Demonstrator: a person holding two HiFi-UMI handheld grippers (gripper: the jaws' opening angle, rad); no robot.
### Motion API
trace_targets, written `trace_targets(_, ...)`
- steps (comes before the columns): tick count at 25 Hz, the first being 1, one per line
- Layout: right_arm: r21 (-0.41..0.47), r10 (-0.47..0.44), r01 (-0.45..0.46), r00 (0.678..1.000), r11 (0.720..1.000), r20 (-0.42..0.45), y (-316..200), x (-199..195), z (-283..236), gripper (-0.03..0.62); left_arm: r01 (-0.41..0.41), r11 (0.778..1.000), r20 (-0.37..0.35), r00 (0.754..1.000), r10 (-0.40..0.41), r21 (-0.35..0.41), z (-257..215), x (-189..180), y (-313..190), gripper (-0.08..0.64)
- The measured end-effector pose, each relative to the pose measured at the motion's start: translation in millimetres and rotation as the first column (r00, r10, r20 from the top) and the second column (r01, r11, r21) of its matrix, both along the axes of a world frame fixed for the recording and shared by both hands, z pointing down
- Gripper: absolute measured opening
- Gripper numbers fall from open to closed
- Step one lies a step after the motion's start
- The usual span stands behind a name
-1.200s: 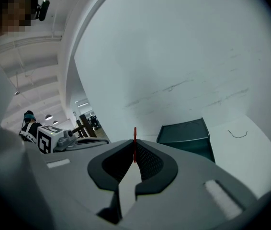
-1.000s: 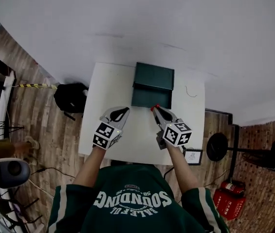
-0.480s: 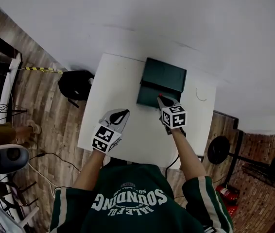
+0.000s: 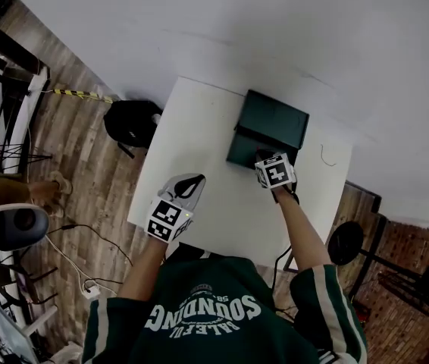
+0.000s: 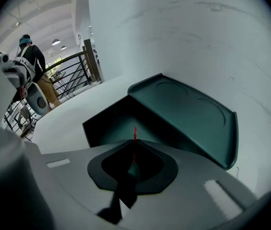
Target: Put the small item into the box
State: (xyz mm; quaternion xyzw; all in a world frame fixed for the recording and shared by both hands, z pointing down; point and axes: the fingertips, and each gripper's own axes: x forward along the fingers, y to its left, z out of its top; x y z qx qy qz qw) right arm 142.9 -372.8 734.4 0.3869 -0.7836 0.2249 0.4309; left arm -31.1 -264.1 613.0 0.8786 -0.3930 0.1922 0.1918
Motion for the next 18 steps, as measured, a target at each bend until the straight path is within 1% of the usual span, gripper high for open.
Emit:
trace_targets(4, -0.046, -0.013, 0.012, 1.0, 0.999, -0.013, -2, -8, 12, 0.014, 0.029, 0.999, 0.004, 1.0, -0.028, -0.015, 5, -15, 2, 0.052)
trace_targets(8, -0.068, -0.015, 0.014, 1.0, 0.998, -0.015, -4, -8, 21, 0.014, 0.036, 0.999, 0.012, 0.999, -0.036, -0.02, 8, -18, 4, 0.052)
trace_targets(12, -0.055, 0.01, -0.009, 1.0, 0.998, 0.008, -6, -9, 16, 0.031, 0.037, 0.999, 0.006, 0.999, -0.037, -0.019, 8, -22, 8, 0.052)
trace_targets(16, -0.034, 0.043, -0.042, 0.998, 0.999, 0.035, -5, -6, 5, 0.029, 0.029, 1.0, 0.003, 1.0, -0.029, -0.01, 5, -23, 9, 0.052)
trace_targets(18, -0.01, 0.06, -0.059, 0.997, 0.998, 0.045, -3, -5, -5, 0.023, 0.024, 1.0, -0.001, 1.0, -0.024, 0.0, 2, -22, 8, 0.052)
